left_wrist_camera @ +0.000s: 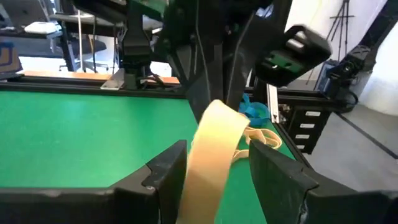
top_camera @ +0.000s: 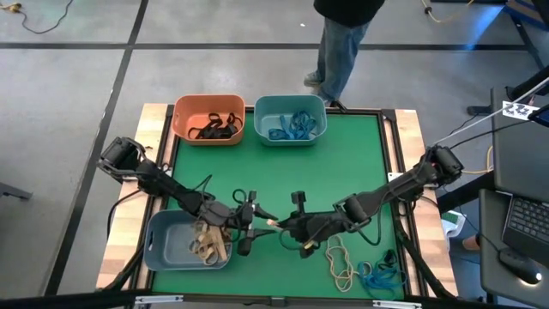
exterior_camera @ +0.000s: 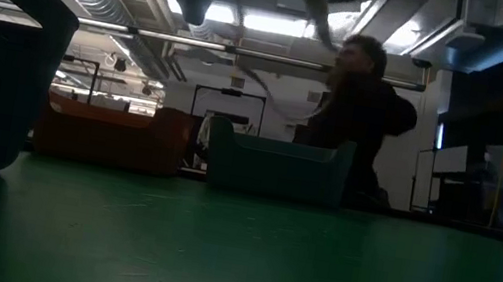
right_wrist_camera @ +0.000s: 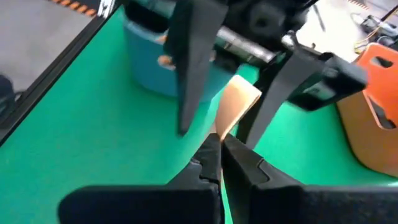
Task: Sort rubber bands into baskets
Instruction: Put the white rubber band into the blue bin
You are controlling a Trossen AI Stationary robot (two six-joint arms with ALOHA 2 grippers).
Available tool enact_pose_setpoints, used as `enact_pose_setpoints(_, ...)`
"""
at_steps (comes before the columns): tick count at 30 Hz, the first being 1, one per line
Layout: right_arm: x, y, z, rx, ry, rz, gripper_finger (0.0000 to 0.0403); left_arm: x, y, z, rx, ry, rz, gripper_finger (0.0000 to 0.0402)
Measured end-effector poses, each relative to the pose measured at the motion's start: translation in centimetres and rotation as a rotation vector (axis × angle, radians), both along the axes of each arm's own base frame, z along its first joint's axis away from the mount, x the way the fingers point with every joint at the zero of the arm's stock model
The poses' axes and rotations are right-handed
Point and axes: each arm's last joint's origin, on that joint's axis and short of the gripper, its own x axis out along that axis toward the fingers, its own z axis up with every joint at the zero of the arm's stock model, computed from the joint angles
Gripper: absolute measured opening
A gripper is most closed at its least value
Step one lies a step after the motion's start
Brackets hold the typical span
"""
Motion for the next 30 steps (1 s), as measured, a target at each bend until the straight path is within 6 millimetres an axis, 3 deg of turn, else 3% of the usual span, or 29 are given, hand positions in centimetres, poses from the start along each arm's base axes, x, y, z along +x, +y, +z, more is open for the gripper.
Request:
enact_pose_setpoints(15, 0.9, -0.4, 1.1, 0.035, -0.117, 0.010, 0.0009, 0.1, 0.1, 0.3, -0.006, -0.035, 0.017, 0.0163)
enact_pose_setpoints(19, 0.9, -0.4, 1.2, 0.047, -0.128, 0.006, 0.0009, 0.1, 0.0, 0.5, 0.002, -0.048, 0.003, 0.0116)
enact_pose_setpoints(25, 1.2, -0.4, 1.5, 0.090, -0.161, 0.010, 0.0012, 0.1, 0.0, 0.4, 0.019, -0.040, 0.001, 0.0014)
enact_pose_setpoints(30, 1.1, -0.3, 1.5, 0.164, -0.151, 0.000, 0.0061, 0.0, 0.0, 0.2, 0.030, -0.020, 0.000, 0.0012)
